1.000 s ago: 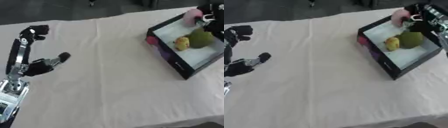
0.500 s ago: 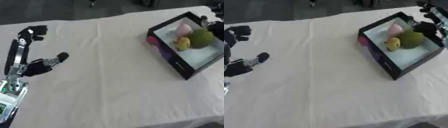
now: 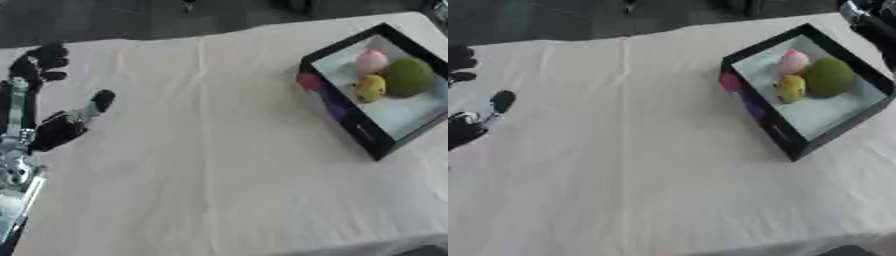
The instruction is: Pick up the objects with one hand, pass them to the other hand, and then place them into the box on the other side of the table.
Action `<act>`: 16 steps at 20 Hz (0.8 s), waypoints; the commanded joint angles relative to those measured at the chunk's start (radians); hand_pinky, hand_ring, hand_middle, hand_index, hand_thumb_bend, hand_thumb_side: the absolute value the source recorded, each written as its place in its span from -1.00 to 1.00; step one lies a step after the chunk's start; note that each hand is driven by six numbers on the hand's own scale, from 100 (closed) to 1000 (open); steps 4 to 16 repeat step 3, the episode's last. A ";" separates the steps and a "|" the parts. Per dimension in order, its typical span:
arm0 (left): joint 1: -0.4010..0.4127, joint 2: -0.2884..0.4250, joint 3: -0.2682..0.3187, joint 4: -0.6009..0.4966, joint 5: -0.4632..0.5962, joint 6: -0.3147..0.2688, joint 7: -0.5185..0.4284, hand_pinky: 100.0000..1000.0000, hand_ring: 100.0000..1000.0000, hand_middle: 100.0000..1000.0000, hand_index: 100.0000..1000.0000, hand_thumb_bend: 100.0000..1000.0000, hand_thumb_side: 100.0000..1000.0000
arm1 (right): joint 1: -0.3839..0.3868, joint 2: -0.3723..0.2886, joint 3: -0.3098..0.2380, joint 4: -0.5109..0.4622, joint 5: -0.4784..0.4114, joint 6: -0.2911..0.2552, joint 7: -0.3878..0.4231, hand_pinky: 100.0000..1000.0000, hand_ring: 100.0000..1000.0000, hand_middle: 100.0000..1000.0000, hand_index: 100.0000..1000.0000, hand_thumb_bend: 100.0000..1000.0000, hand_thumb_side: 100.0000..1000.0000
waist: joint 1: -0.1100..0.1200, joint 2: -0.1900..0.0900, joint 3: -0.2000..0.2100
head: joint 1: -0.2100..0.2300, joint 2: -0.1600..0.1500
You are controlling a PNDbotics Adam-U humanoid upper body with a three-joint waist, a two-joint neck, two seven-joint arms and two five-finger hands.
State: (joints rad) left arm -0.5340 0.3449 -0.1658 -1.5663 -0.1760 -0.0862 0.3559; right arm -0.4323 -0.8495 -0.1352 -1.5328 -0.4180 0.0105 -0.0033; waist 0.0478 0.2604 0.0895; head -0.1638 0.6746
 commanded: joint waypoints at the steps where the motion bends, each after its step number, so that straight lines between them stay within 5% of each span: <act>1: 0.016 0.050 0.077 -0.053 0.088 0.038 0.049 0.40 0.52 0.55 0.77 0.12 0.06 | 0.022 -0.006 -0.044 -0.097 -0.099 -0.018 -0.005 0.93 0.92 0.95 0.95 -1.00 0.07 | -0.002 -0.013 0.004 | 0.013 -0.006; 3: 0.042 0.062 0.114 -0.069 0.151 0.059 0.069 0.40 0.52 0.56 0.77 0.10 0.10 | 0.047 0.013 -0.058 -0.138 -0.124 -0.025 -0.014 0.93 0.92 0.95 0.94 -1.00 0.06 | -0.002 -0.011 0.008 | 0.024 -0.005; 16: 0.042 0.062 0.114 -0.069 0.151 0.059 0.069 0.40 0.52 0.56 0.77 0.10 0.10 | 0.047 0.013 -0.058 -0.138 -0.124 -0.025 -0.014 0.93 0.92 0.95 0.94 -1.00 0.06 | -0.002 -0.011 0.008 | 0.024 -0.005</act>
